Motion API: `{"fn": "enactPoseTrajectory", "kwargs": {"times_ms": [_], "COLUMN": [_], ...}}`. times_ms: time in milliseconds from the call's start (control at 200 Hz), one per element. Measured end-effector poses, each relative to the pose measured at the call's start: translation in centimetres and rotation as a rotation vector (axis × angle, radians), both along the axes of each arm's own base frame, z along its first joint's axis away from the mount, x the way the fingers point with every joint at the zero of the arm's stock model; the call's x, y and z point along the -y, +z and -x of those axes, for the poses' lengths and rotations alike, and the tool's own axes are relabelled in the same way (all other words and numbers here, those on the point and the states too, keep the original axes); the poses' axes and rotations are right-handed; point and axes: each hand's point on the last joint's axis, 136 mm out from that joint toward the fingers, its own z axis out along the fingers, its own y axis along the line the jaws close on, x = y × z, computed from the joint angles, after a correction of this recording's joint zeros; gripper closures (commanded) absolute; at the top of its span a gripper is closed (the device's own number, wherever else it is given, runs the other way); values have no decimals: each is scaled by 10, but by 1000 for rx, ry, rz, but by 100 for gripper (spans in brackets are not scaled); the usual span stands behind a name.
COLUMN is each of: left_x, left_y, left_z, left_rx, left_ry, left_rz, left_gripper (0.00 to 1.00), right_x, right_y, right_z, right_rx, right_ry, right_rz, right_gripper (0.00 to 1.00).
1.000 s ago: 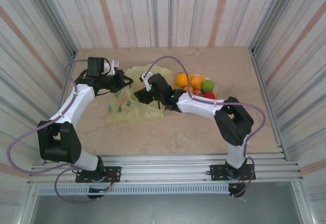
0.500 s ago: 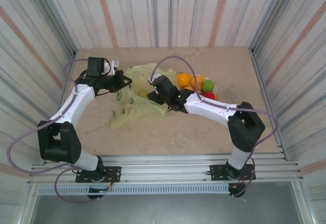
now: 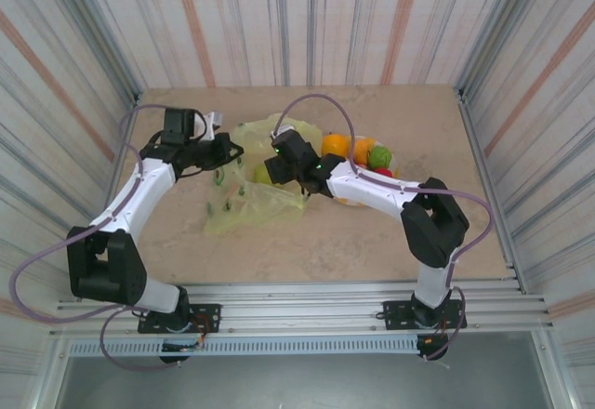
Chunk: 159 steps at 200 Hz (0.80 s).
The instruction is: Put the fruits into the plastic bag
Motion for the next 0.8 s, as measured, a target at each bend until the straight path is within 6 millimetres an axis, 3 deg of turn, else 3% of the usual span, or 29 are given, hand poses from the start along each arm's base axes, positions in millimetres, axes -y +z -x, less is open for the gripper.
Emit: {"fn": "enactPoseTrajectory", "kwargs": {"times_ms": [155,431,797], "left_x": [-2,-8,-21], "left_y": [3,4,12], "left_z": [0,-2,-5], "left_rx": [42,105,196], "left_ry": [-4,-17,-10], "left_rz": [-25,-99,-204], "left_gripper": [100,100,100], "right_x": [0,7,30], "right_y": [-3,2,8], "right_z": [0,25,42], "right_rx": [-91,-220,-214], "right_ry": [68,192,141], "right_rz": [-113,-237,-324], "right_gripper": [14,13,14]}}
